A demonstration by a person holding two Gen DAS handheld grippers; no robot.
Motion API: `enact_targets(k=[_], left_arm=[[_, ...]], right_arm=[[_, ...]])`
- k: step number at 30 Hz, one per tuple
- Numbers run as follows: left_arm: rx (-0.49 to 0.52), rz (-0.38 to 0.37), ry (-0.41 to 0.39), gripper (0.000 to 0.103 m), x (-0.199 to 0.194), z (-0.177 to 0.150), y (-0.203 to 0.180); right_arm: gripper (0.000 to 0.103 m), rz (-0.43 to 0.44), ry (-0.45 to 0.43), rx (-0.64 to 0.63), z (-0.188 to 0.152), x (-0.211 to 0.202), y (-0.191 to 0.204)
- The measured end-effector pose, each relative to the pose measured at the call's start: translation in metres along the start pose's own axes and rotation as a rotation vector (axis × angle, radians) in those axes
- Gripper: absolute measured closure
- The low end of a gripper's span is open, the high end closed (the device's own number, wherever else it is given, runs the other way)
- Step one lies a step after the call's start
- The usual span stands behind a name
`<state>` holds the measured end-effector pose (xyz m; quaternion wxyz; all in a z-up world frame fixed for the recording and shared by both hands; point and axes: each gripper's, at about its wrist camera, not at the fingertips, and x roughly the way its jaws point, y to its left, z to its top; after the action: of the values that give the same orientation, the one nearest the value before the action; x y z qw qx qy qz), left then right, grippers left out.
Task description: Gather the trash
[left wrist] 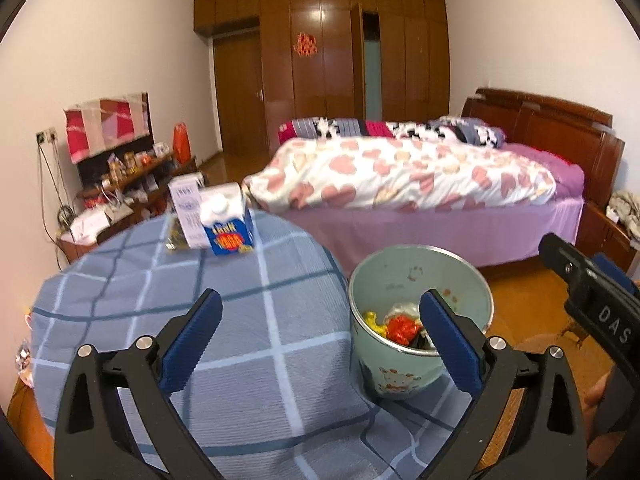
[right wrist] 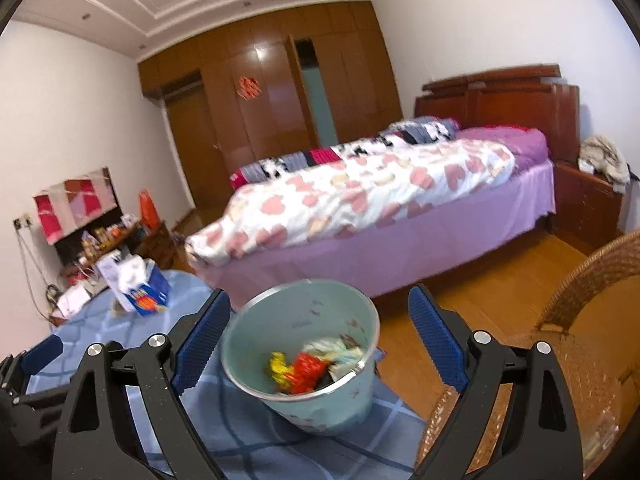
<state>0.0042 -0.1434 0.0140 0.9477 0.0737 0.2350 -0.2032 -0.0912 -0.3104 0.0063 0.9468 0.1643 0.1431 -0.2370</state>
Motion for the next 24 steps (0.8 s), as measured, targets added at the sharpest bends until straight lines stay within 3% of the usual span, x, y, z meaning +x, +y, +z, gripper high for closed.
enact_targets(k=[15,19,24], left_arm=[[-0.005,0.014,-0.286,0.006,-0.085,0.033,0.006],[-0.001,0.015,-0.31,0.006,-0.095,0.036,0.005],[-0.01,0.025,-0.307,0.006,-0.097,0.04,0.005]], right_arm=[[0.011,-0.02,-0.285,-0.058,0.031,-0.08,0.02],[0.008,-0.017,-0.333,-0.05,0.032,-0.089,0.018],[0.008,-0.011,-0.329,-0.051,0.036,-0.092,0.017]])
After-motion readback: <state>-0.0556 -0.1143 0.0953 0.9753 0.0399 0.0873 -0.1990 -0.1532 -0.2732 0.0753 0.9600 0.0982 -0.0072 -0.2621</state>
